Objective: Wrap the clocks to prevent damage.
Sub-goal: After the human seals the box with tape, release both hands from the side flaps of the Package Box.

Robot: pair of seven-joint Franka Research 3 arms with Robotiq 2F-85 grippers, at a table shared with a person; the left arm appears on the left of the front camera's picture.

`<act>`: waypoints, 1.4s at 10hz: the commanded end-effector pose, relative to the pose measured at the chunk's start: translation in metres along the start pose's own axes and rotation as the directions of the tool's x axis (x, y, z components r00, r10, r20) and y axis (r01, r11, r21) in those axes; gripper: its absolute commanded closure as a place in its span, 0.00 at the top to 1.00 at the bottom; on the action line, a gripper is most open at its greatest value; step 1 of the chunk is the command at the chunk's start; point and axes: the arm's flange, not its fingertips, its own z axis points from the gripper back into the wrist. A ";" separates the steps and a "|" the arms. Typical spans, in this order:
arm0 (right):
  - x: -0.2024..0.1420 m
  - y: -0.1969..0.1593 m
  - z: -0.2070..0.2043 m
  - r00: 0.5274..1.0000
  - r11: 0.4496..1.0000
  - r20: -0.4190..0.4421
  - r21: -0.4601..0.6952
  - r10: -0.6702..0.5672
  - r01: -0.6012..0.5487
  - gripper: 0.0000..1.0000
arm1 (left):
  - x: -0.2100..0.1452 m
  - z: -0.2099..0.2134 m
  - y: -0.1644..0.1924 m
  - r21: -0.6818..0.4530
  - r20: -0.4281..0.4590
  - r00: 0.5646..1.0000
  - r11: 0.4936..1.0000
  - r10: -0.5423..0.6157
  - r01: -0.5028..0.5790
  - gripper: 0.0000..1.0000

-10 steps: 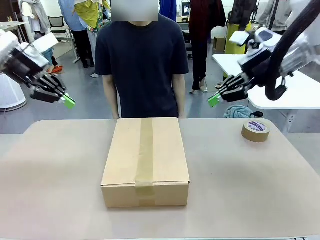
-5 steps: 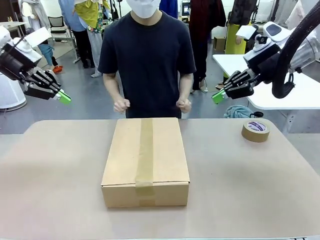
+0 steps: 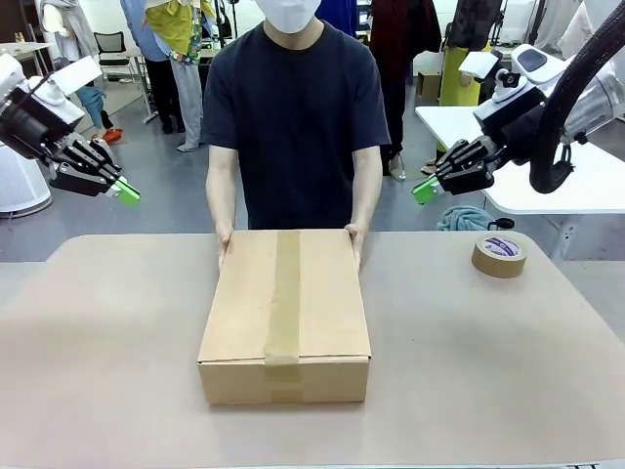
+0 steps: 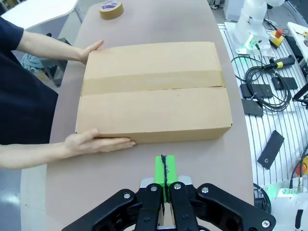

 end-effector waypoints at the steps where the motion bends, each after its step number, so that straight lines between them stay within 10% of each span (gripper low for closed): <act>1: 0.000 -0.002 -0.001 1.000 1.000 -0.001 0.001 -0.004 0.004 0.01 | 0.001 0.001 0.001 0.007 -0.014 1.000 1.000 -0.002 0.003 0.00; 14: 0.000 0.000 0.000 1.000 1.000 0.001 -0.001 -0.001 0.001 0.01 | 0.006 0.007 -0.016 0.049 -0.009 1.000 0.998 -0.030 0.031 0.00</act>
